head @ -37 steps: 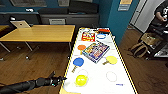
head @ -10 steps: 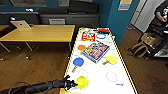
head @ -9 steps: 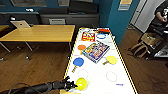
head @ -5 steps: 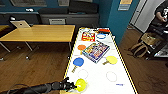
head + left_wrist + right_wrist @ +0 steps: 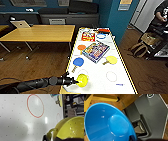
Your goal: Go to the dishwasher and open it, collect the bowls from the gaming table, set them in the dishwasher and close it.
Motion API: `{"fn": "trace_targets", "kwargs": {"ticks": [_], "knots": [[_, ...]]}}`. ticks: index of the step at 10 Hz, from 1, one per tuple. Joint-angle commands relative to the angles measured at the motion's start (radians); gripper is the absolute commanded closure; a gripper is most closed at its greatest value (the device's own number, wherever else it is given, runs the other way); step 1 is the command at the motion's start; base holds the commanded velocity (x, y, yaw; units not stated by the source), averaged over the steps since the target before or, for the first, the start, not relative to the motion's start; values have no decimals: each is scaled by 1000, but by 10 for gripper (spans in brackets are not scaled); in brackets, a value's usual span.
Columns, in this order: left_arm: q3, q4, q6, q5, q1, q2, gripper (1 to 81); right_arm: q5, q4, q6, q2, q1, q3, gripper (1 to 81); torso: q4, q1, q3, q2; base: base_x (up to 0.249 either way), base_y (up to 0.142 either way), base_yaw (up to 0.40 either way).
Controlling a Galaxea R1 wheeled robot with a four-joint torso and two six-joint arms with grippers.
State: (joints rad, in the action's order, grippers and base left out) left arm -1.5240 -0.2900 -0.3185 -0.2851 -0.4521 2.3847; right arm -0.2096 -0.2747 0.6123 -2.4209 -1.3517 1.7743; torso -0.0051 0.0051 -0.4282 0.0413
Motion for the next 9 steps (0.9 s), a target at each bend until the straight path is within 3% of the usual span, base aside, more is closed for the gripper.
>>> {"fn": "trace_targets", "kwargs": {"ticks": [1,3,4,6,7,9], "knots": [[240,98,-4,-34,131,-197,811,41,-29,-5,50,21,-40,811,0,0,0,0,0,0,0],[352,190,-2,-25,62,-315,811,38,-29,-6,58,18,-43,811,0,0,0,0,0,0,0],[428,263,-2,-23,16,-393,811,32,-29,-6,66,13,-49,811,0,0,0,0,0,0,0],[485,333,-2,53,-93,-488,811,27,-29,-6,84,10,-61,811,0,0,0,0,0,0,0],[486,347,4,72,-151,-502,811,27,-29,-6,86,7,-64,811,0,0,36,0,0,0,0],[463,409,7,138,-278,-487,811,27,-32,-6,87,2,-61,811,0,0,60,0,0,0,0]]}}
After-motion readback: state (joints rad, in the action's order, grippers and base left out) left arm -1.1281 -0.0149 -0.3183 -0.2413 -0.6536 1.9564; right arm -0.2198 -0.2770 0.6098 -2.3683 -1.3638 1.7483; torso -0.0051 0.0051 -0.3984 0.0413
